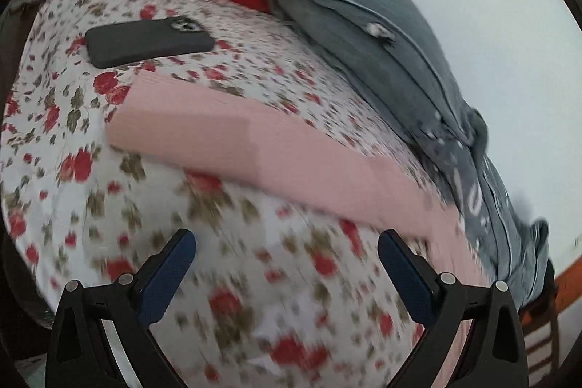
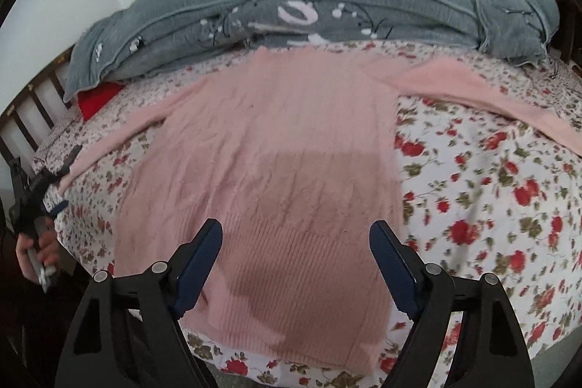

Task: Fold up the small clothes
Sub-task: 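Grasp the pink sweater's sleeve cuff with the left tool and lift, then lay the held sleeve across the sweater body and open the left tool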

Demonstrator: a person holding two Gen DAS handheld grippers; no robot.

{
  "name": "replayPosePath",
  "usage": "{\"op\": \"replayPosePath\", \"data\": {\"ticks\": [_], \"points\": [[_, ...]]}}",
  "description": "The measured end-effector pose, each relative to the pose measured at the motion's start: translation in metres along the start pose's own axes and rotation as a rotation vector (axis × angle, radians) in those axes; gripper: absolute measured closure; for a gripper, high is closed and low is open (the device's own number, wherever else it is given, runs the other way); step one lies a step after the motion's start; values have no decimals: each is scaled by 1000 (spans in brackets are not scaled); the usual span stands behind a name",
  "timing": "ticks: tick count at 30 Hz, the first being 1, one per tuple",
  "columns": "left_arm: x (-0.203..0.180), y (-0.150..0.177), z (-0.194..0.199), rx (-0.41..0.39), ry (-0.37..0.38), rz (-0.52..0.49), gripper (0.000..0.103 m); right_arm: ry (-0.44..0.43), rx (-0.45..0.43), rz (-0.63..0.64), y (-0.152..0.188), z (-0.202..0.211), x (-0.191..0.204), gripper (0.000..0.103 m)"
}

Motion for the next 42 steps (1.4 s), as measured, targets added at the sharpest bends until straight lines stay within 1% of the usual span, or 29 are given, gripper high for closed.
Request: {"op": "replayPosePath", "data": {"ticks": [2,4,6,8,10,12,13,15,16,17,18,20,23,25,27,29,30,31,33,34,36,38,39,41,42], "points": [[7,-4,-9,-5,16,35,10,-21,16,-23,1,-8,1,20],[11,-9,-8,-45,30,54,15,-35,35,-55,0,-16,2,20],[15,-16,-9,-66,35,85,24,-35,54,-72,-1,-24,1,20],[19,-24,-14,-68,62,127,28,-23,65,-73,-1,-31,0,20],[24,-31,-20,-55,58,141,36,-17,71,-68,-2,-36,1,20],[28,-38,-23,-54,33,136,51,-18,67,-61,-4,-38,3,20],[31,-40,-25,-45,9,138,55,-16,66,-56,-6,-39,4,20],[39,-44,-28,-32,-21,160,74,-11,59,-42,-9,-39,6,20],[44,-46,-27,-24,-36,182,80,-9,56,-38,-11,-39,6,20],[48,-48,-25,-25,-45,203,89,-10,52,-36,-13,-39,7,20],[49,-51,-21,-35,-45,218,91,-13,46,-37,-16,-39,6,20],[48,-58,-12,-61,-69,207,92,-26,42,-50,-21,-37,2,20],[27,-78,4,-97,-162,93,94,-44,31,-73,-28,-34,-7,20],[-2,-94,15,-116,-195,4,94,-42,16,-75,-33,-30,-15,20],[-37,-107,23,-144,-201,-84,95,-38,-1,-72,-36,-25,-23,20],[-92,-121,32,-182,-208,-209,95,-39,-19,-76,-40,-18,-33,20],[-110,-123,34,-191,-205,-246,95,-43,-29,-80,-43,-14,-41,20],[-141,-126,35,-198,-196,-305,95,-44,-36,-83,-44,-11,-45,20],[-192,-127,34,-203,-170,-386,95,-45,-56,-94,-47,-4,-60,20],[-224,-123,31,-203,-144,-428,95,-50,-63,-111,-49,-1,-68,20],[-274,-115,22,-193,-102,-484,95,-60,-79,-150,-53,4,-84,20],[-337,-96,5,-166,-55,-562,95,-64,-91,-175,-56,7,-99,20],[-355,-88,-1,-157,-44,-585,95,-55,-98,-182,-58,9,-109,20],[-412,-56,-23,-117,7,-658,95,-17,-122,-198,-59,14,-130,20],[-433,-39,-34,-98,31,-686,95,0,-132,-205,-59,16,-140,20]]}}
Point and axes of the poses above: each gripper's, at about its wrist camera, not at the fingertips, and z roughly against the way its jaws point, x to its left, y to its underside, the point moved 8 cm from there along -z, roughly the way its jaws point, and after that the axes turned 12 degrees about -z, right-handed, at the moved point
